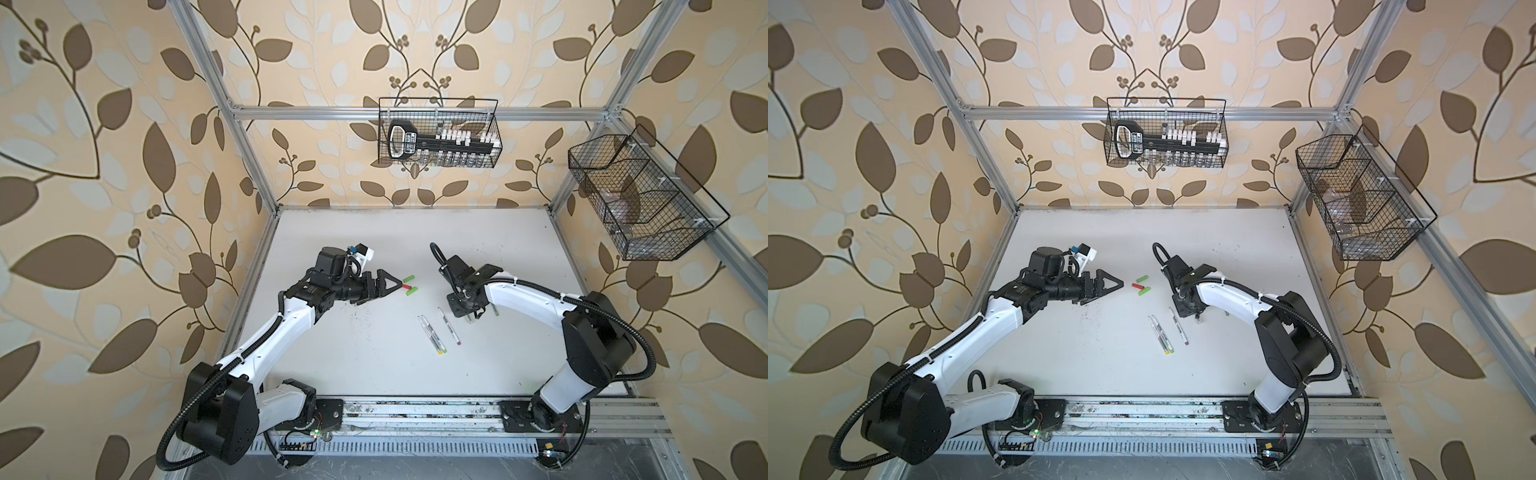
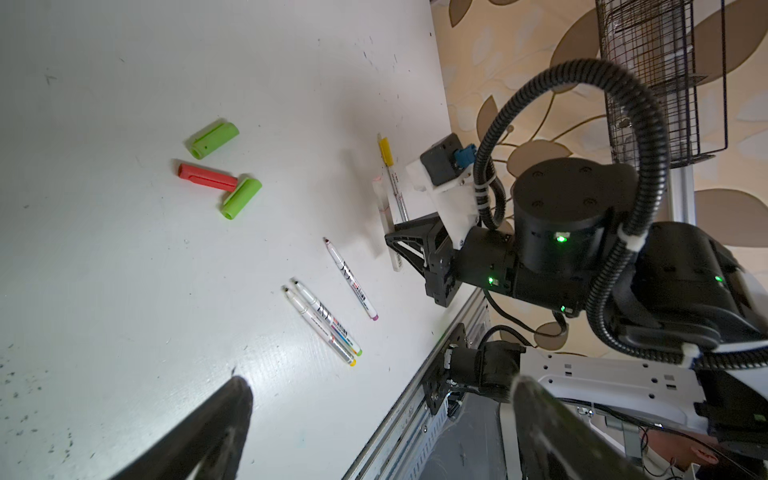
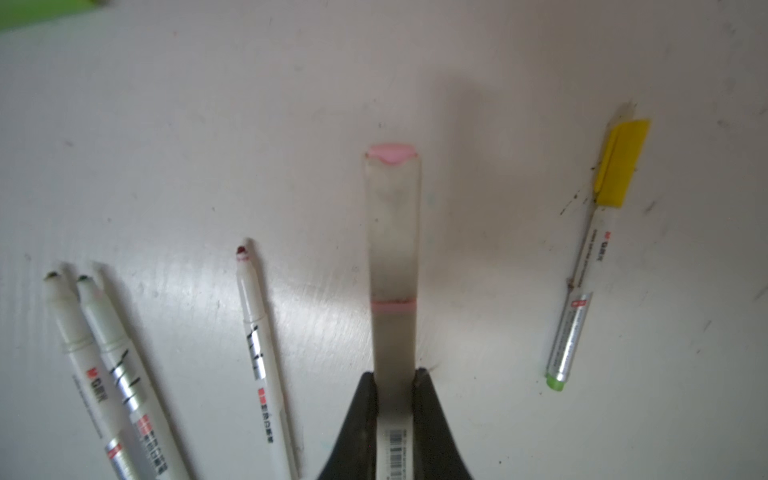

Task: Insert pens into pen caps
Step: Place a pen at the middle-right of the table.

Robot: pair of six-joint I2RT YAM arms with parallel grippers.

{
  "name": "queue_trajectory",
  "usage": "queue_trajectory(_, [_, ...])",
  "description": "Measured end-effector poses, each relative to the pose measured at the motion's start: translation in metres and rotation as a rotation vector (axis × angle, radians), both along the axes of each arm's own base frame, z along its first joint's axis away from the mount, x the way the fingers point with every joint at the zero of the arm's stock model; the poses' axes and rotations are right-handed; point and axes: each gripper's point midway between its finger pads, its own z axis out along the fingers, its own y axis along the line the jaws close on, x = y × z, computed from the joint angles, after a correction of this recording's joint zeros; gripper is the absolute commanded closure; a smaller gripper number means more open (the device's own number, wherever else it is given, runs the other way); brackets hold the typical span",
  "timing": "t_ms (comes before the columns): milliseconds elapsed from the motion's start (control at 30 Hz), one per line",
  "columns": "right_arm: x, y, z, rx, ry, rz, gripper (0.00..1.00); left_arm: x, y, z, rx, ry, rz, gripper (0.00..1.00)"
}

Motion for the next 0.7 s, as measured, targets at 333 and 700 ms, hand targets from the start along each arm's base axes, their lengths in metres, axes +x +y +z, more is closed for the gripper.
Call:
queue_trajectory(333, [0.019, -0.026, 0.001, -0.025, -0.033, -0.043, 0.86, -0.005, 0.003, 0.014, -0.007, -0.047, 0.006, 0.01])
queue_trajectory(700, [0.033, -0.064, -0.022, -0.071, 0.019, -0.101, 0.84, -0.005, 0.003, 0.014, -0.007, -0.047, 0.006, 0.01])
